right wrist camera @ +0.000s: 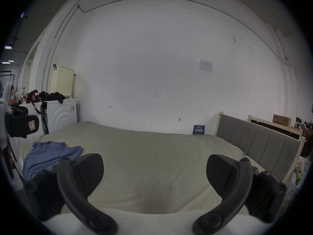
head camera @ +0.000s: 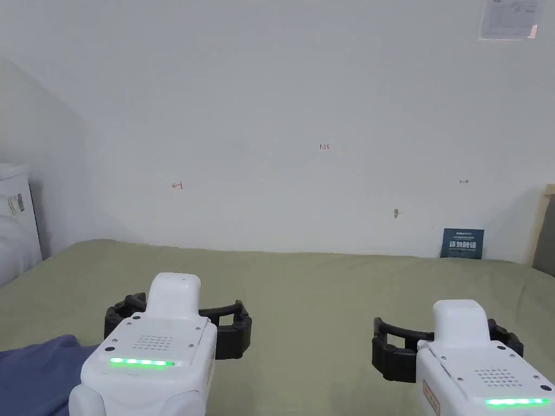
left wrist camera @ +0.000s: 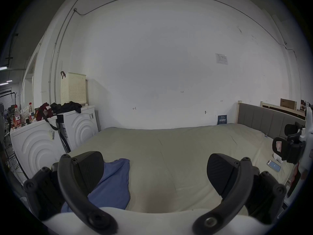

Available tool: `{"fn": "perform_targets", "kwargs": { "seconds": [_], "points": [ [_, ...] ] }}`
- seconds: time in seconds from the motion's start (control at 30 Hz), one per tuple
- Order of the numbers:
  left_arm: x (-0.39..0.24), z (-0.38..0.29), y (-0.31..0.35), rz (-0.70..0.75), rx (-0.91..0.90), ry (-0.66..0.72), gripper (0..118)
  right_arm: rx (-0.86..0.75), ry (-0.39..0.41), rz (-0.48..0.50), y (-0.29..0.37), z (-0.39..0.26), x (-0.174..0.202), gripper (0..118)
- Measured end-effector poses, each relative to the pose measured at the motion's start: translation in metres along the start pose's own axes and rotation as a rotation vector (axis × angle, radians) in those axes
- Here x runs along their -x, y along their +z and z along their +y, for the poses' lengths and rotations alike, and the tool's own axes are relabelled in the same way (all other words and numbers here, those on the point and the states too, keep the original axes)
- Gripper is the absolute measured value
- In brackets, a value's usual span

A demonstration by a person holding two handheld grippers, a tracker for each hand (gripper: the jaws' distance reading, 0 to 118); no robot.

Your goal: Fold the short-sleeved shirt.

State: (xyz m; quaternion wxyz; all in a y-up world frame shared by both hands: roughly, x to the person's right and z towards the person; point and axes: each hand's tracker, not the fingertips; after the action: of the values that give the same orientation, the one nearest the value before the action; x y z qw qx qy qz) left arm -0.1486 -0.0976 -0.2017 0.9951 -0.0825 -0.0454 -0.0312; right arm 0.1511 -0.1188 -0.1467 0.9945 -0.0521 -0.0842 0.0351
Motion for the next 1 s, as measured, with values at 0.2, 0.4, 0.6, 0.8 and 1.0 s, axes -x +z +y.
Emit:
{"fn": "perform_targets", "kwargs": {
  "seconds": [0.2,0.4,0.6,0.8,1.0],
  "points": [
    [0.000,-0.002,-0.002,0.002,0.001,-0.011,118,0.014,-0.010,0.004,-0.001,-0.002,0.000,118],
    [-0.002,-0.002,0.001,0.008,-0.013,-0.027,67,0.014,-0.020,-0.007,0.003,-0.003,-0.001,77],
    [-0.004,0.000,0.001,-0.040,-0.004,-0.008,0,-0.006,-0.054,-0.064,0.006,-0.001,-0.007,2],
    [-0.007,0.000,0.005,-0.030,-0.018,-0.013,0,-0.002,-0.059,-0.076,0.007,0.001,-0.012,2],
    [0.010,-0.002,0.002,-0.015,-0.005,-0.006,0,0.033,-0.012,-0.067,-0.002,-0.005,-0.001,2]
  ]
}}
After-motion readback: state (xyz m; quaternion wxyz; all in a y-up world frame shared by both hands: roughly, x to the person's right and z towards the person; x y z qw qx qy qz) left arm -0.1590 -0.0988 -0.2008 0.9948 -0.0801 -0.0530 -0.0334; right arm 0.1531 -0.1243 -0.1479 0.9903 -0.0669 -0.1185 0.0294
